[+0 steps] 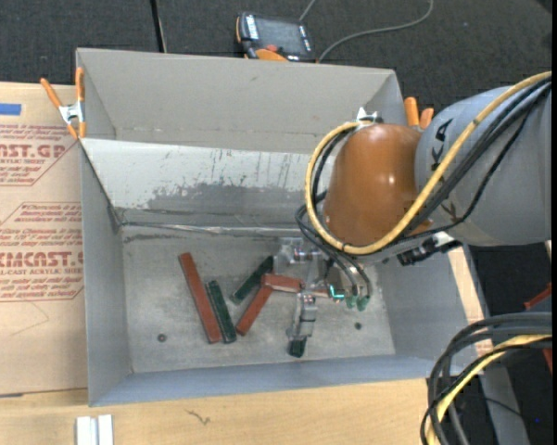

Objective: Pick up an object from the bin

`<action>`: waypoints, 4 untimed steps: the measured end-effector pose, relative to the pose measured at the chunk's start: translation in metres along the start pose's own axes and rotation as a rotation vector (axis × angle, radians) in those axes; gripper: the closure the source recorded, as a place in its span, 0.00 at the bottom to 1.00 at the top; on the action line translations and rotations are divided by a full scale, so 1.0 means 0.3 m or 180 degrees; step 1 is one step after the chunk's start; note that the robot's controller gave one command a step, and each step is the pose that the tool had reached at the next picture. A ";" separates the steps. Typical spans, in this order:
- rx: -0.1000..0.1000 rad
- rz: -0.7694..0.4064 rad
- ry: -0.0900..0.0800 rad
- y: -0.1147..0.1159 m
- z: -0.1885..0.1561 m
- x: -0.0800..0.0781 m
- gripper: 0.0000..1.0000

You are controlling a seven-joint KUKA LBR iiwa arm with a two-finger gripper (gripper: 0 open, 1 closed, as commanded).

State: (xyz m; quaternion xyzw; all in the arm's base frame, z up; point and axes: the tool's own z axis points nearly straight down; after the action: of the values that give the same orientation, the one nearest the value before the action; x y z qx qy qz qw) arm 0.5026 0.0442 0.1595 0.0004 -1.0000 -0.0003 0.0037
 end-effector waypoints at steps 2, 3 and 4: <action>0.0002 -0.0235 -0.0039 0.137 0.289 -0.069 1.00; 0.0004 -0.0438 -0.0056 0.078 -0.248 -0.030 1.00; 0.0002 -0.0438 -0.0031 0.080 -0.232 -0.026 0.00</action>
Offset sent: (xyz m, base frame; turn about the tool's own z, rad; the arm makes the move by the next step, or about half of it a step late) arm 0.0180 0.0409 -0.0895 -0.0737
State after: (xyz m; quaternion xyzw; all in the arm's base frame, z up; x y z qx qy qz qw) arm 0.5109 0.0681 0.2291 0.0692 -0.9976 -0.0002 -0.0013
